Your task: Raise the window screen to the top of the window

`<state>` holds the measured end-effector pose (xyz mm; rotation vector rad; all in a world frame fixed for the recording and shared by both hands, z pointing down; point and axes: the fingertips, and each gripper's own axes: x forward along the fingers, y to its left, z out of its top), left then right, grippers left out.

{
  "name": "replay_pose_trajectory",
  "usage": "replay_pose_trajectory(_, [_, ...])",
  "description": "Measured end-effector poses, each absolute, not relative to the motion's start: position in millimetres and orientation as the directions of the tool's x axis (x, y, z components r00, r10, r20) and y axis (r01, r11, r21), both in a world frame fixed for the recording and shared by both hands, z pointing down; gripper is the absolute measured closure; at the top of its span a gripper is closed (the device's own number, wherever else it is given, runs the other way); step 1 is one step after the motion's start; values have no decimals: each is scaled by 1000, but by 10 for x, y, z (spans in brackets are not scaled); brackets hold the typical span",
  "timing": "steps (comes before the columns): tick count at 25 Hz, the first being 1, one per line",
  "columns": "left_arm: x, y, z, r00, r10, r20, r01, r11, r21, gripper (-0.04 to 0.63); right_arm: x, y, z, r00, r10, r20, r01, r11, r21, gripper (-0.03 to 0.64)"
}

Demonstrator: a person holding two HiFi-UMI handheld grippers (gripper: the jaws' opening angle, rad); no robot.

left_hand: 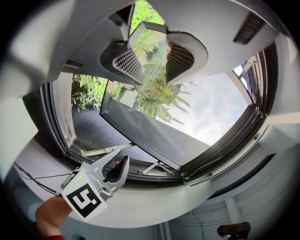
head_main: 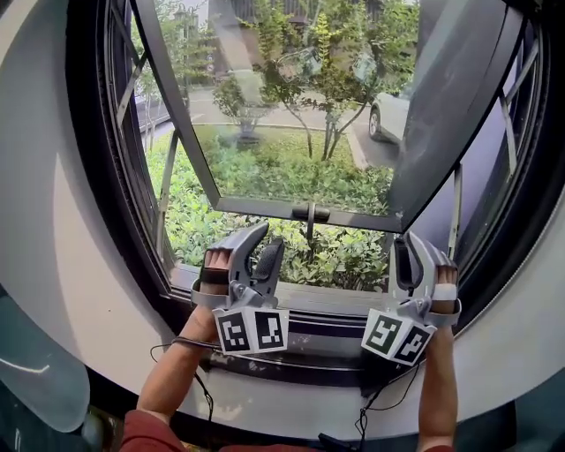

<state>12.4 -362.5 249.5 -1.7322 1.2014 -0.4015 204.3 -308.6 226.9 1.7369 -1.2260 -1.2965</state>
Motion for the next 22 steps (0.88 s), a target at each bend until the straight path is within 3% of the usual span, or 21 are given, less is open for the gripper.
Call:
replay_pose_trajectory(8, [-75, -3422, 3083, 453, -866, -211, -667, -172, -725, 452, 2015, -2924, 2766, 74, -943, -324, -432, -323, 842, 497])
replay_pose_trajectory(22, [-230, -3176, 3721, 444, -884, -150, -778, -297, -553, 451, 1966, -2695, 3468, 89, -973, -212, -673, -215, 708, 497])
